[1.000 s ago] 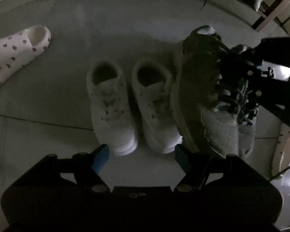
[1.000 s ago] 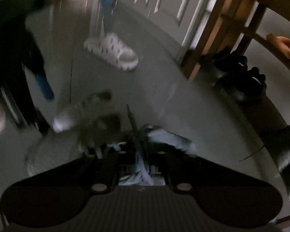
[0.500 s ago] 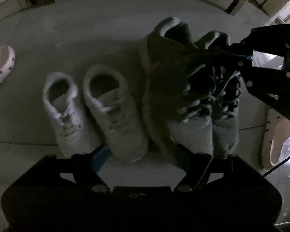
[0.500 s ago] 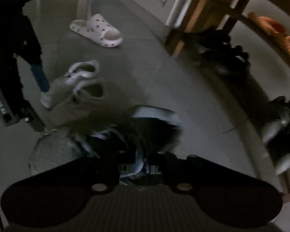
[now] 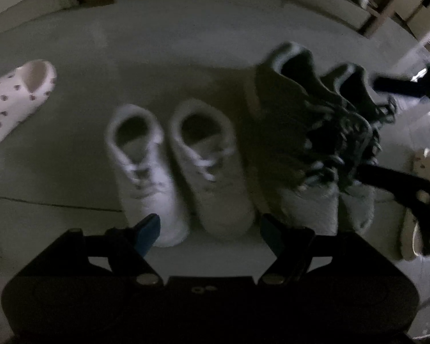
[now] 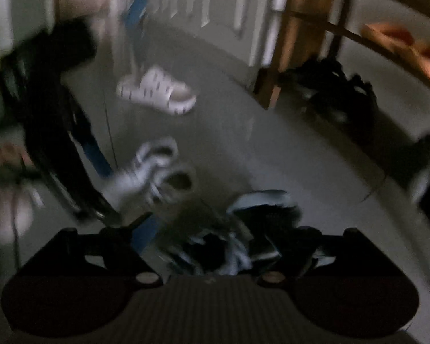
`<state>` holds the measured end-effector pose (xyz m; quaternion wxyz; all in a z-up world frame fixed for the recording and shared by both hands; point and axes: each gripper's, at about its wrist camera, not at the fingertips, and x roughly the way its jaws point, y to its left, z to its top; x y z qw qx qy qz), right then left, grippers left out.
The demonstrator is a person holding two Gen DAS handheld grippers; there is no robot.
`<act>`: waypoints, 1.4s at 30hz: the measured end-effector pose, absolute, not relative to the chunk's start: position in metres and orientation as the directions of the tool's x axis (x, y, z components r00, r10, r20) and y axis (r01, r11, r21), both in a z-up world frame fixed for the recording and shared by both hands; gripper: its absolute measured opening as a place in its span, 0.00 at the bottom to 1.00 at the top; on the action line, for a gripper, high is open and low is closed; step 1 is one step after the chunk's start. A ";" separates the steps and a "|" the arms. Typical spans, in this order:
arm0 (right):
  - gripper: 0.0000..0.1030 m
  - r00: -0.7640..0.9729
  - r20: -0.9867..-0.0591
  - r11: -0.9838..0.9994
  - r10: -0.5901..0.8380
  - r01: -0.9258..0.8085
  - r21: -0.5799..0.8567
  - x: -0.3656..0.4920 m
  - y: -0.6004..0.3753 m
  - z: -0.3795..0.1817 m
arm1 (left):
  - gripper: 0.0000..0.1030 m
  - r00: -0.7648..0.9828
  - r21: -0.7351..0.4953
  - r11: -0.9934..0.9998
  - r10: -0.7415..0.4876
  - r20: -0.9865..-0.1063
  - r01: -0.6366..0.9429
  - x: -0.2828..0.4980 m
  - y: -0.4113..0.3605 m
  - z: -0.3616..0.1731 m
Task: Organize scattered shoes
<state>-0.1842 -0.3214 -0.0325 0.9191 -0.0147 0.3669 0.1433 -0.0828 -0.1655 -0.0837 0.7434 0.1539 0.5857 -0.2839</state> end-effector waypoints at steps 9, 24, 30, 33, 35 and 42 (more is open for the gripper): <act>0.84 0.653 -0.676 0.925 0.341 -0.360 0.119 -0.201 -0.281 -0.039 | 0.75 0.213 -0.092 0.859 -0.227 -0.950 0.504 -0.050 -0.122 -0.085; 0.84 0.476 -0.747 0.880 0.465 -0.344 0.329 -0.160 -0.236 -0.090 | 0.75 0.265 -0.044 0.886 -0.185 -0.946 0.461 -0.032 -0.109 -0.097; 0.83 0.457 -0.787 0.896 0.414 -0.357 0.264 -0.154 -0.221 -0.102 | 0.76 0.247 -0.050 0.880 -0.187 -0.951 0.473 -0.030 -0.109 -0.102; 0.82 0.451 -0.814 0.912 0.367 -0.348 0.218 -0.156 -0.215 -0.107 | 0.76 0.256 -0.048 0.873 -0.195 -0.947 0.486 -0.031 -0.113 -0.100; 0.81 0.410 -0.840 0.921 0.354 -0.309 0.238 -0.152 -0.218 -0.116 | 0.76 0.262 -0.048 0.871 -0.199 -0.944 0.488 -0.031 -0.114 -0.099; 0.80 0.489 -0.789 0.928 0.372 -0.191 0.320 -0.166 -0.252 -0.107 | 0.76 0.287 -0.044 0.884 -0.197 -0.937 0.465 -0.028 -0.112 -0.097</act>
